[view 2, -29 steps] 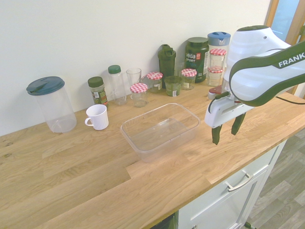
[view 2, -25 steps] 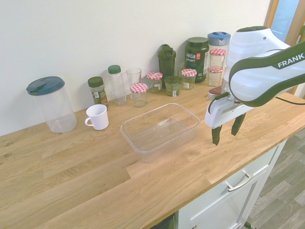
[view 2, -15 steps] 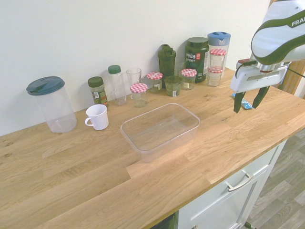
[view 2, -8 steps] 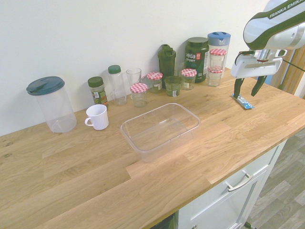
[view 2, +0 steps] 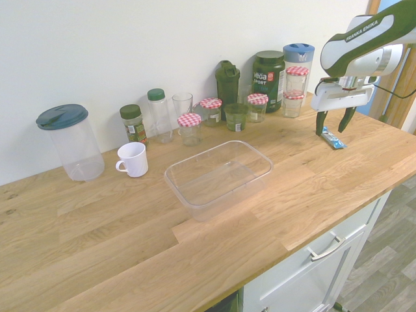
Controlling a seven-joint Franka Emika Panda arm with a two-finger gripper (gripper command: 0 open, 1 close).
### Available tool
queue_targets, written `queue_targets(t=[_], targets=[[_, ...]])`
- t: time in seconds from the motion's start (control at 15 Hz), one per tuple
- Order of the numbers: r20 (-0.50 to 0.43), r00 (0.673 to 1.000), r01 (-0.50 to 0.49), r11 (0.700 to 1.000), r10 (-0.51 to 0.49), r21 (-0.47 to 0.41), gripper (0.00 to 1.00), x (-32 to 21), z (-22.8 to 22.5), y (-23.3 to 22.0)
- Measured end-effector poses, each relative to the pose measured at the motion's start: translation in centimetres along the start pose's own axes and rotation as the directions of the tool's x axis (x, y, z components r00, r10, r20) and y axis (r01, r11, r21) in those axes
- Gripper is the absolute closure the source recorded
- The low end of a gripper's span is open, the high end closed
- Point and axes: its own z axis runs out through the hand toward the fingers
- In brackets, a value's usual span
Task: Put the protein bar into the container
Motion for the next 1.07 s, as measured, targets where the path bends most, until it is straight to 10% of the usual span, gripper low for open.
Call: queue_targets(t=[0.27, 0.33, 1.07], targets=[[-0.002, 1.0, -0.011, 1.0, 0.011, -0.016, 0.0, 0.9, 1.5, 0.5], [-0.001, 1.0, -0.011, 1.0, 0.011, -0.02, 1.0, 1.0, 1.8, 0.6], [-0.021, 1.0, -0.003, 1.0, 0.003, -0.019, 1.0, 1.3, 3.2, 0.4]])
